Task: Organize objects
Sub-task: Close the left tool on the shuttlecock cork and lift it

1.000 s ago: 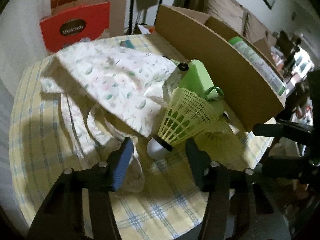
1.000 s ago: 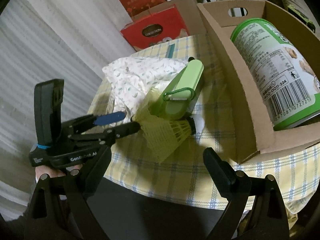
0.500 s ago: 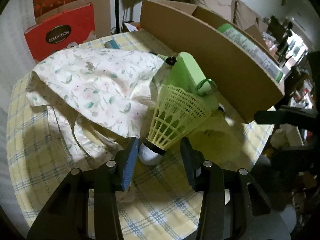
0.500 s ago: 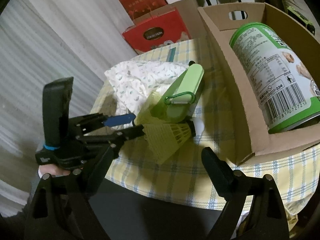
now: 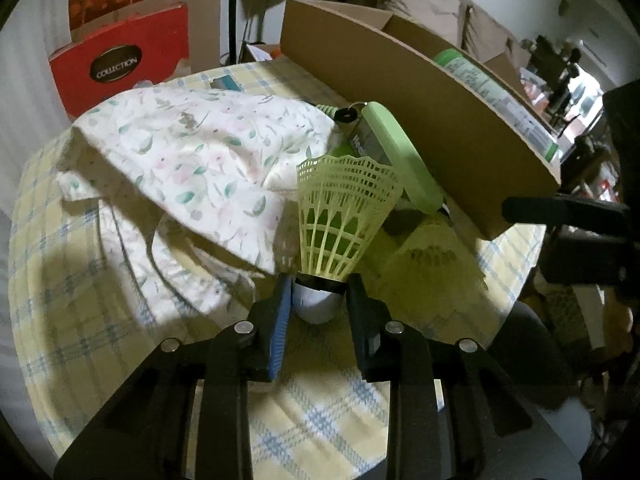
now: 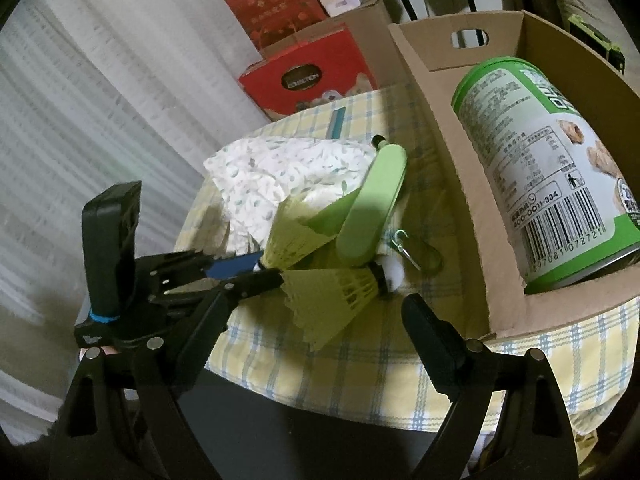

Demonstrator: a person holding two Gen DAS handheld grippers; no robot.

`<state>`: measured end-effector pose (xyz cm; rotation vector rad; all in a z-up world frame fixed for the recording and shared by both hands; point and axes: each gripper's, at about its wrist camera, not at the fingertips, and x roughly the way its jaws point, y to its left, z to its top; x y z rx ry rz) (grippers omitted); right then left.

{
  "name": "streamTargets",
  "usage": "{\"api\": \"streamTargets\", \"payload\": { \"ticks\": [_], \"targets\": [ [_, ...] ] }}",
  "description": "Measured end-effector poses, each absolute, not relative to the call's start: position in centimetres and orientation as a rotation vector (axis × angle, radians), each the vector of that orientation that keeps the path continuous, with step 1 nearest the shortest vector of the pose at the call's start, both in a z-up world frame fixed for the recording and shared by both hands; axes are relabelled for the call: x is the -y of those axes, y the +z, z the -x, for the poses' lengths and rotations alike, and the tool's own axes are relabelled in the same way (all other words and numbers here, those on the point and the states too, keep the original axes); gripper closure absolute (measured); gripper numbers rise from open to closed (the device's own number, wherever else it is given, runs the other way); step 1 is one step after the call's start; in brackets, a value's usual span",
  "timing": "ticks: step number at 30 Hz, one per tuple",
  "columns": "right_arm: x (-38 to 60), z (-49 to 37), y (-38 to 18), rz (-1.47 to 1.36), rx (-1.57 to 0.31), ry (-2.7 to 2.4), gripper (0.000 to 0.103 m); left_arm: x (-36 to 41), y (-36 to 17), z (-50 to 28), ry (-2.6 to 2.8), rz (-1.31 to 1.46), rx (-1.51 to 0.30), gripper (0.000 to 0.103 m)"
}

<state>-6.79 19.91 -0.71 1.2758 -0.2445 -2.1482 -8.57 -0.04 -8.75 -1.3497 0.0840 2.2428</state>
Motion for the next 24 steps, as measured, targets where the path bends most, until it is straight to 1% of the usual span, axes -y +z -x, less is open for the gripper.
{"api": "streamTargets", "payload": {
  "ticks": [4, 7, 12, 24],
  "targets": [
    [-20.1, 7.3, -0.6, -1.28, 0.292, -2.133, 0.013, 1.4, -8.1, 7.3, 2.258, 1.335, -0.044, 0.078],
    [-20.1, 7.6, -0.5, -1.281, 0.309, -2.13, 0.016, 3.0, -7.7, 6.3, 2.274, 1.322, 0.034, 0.078],
    [-19.8, 7.7, -0.3, -1.289, 0.307, -2.142, 0.016, 5.8, -6.5, 5.3, 2.305, 1.283, 0.182, 0.078],
    [-18.6, 7.7, 0.5, -1.284, 0.265, -2.162, 0.017, 8.2, -4.7, 4.3, 2.364, 1.227, 0.297, 0.078]
  ]
}}
